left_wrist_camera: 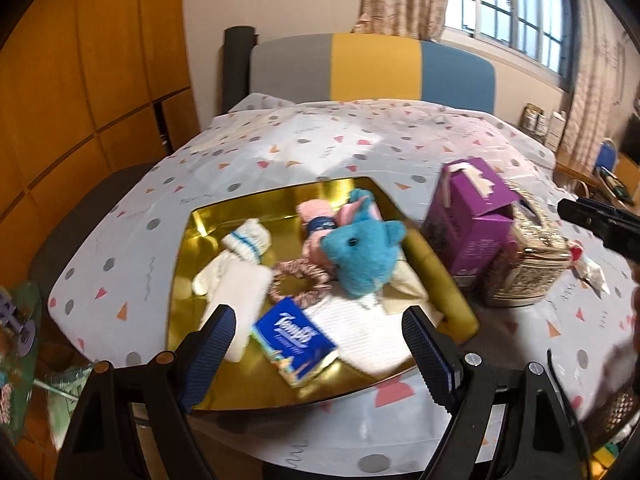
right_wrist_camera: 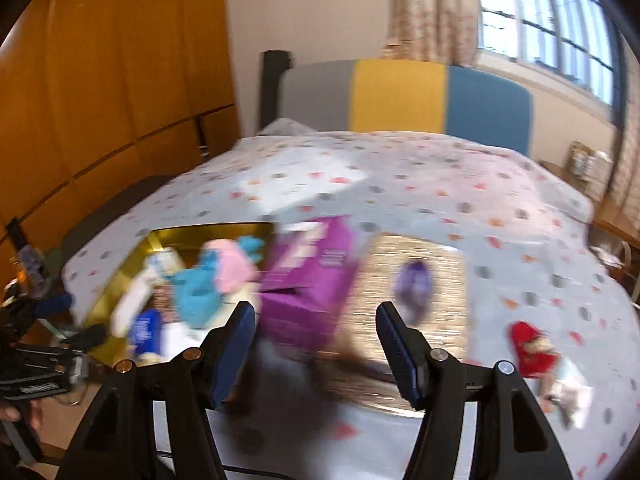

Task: Organize soft objects
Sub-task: 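Move both tools over to the red sock and the wet-wipes pack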

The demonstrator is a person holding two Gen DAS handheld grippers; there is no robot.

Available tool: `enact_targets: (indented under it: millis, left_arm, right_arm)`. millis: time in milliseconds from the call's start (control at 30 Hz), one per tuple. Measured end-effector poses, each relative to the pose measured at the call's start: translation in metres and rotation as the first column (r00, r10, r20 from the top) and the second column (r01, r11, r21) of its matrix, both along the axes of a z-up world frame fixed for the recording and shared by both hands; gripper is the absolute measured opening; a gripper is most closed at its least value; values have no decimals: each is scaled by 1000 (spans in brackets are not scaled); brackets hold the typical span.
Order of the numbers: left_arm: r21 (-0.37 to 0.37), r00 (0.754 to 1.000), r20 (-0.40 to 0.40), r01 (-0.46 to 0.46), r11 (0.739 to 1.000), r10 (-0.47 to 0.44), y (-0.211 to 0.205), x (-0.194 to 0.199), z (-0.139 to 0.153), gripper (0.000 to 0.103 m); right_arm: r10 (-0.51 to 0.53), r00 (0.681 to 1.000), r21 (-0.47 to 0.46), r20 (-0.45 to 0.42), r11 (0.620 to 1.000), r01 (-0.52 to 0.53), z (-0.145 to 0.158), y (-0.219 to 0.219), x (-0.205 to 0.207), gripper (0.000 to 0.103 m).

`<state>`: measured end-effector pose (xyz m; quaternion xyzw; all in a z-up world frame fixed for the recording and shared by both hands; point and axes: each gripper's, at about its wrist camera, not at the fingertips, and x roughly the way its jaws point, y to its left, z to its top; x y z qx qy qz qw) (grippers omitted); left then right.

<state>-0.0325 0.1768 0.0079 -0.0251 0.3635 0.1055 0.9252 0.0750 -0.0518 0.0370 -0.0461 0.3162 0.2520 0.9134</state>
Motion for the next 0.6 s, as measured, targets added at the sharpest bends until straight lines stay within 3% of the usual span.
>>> enact_targets:
  millis: [133, 267, 367, 433, 500, 600]
  left_arm:
    - [-21, 998, 4, 61, 998, -61, -17, 6, 4, 86]
    - [-45, 991, -3, 135, 990, -135, -38, 14, 8, 86]
    - [-29, 978, 7, 208, 978, -207, -57, 17, 15, 86]
    - [-19, 968, 6, 251, 968, -251, -70, 21, 18, 86]
    - [-22, 955, 10, 296, 955, -296, -83, 26, 23, 86]
    - [-38, 936, 19, 352, 935, -352, -103, 36, 30, 86]
  right_arm:
    - [-148, 989, -11, -6, 989, 148, 0, -62, 23, 64]
    - [-352, 936, 5, -30, 936, 352, -9, -134, 53, 64]
    - [-533, 844, 14, -59, 845, 535, -26, -192, 72, 64]
    - [-641, 761, 28, -103, 762, 646, -39, -232, 78, 64]
    - [-691, 708, 51, -148, 710, 703, -49, -260, 78, 64]
    - [-742, 615, 142, -265, 601, 787, -61, -301, 71, 64]
